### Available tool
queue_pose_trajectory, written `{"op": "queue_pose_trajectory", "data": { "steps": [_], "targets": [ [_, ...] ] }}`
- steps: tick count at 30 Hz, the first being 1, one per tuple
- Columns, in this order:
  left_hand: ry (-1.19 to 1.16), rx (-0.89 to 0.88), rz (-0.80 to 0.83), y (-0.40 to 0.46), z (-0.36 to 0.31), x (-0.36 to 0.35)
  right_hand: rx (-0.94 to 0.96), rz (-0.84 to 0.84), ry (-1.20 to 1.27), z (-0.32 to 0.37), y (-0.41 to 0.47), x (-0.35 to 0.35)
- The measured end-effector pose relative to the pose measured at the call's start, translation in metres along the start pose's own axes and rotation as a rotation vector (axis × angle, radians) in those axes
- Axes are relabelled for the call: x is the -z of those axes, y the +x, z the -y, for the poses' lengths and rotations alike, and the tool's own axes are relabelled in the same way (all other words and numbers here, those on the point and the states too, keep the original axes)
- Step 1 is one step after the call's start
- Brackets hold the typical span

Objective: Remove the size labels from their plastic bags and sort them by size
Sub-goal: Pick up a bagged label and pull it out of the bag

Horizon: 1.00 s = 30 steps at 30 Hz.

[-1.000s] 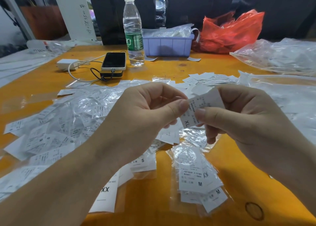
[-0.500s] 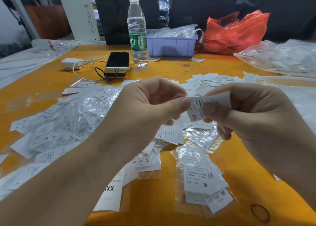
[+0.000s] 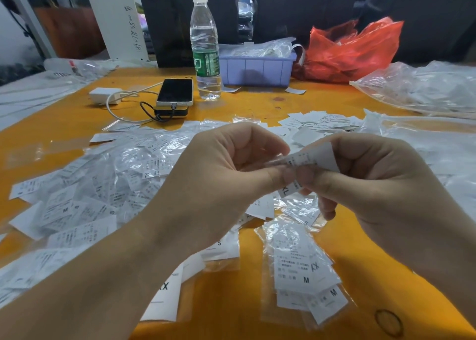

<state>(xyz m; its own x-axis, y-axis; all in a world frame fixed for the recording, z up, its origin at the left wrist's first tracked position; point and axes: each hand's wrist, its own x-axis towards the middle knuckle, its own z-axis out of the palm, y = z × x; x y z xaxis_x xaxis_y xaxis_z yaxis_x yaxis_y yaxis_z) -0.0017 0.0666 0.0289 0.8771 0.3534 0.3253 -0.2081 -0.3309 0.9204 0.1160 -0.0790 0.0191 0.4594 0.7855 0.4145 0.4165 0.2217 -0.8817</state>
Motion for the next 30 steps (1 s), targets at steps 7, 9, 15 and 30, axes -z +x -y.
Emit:
{"op": "queue_pose_trajectory", "data": {
  "steps": [7,9,15,30],
  "targets": [
    [-0.075,0.079,-0.003,0.001,0.000,0.002,-0.029,-0.063,0.066,0.001,0.002,0.005],
    [-0.083,0.099,0.002,0.001,0.000,0.002,-0.011,-0.052,0.033,-0.001,0.000,0.003],
    [-0.105,0.165,-0.002,0.001,0.000,0.001,-0.001,-0.021,0.013,-0.002,-0.002,-0.001],
    [-0.253,0.226,-0.031,0.004,-0.001,0.000,0.010,-0.210,-0.027,-0.002,-0.004,-0.007]
  ]
}}
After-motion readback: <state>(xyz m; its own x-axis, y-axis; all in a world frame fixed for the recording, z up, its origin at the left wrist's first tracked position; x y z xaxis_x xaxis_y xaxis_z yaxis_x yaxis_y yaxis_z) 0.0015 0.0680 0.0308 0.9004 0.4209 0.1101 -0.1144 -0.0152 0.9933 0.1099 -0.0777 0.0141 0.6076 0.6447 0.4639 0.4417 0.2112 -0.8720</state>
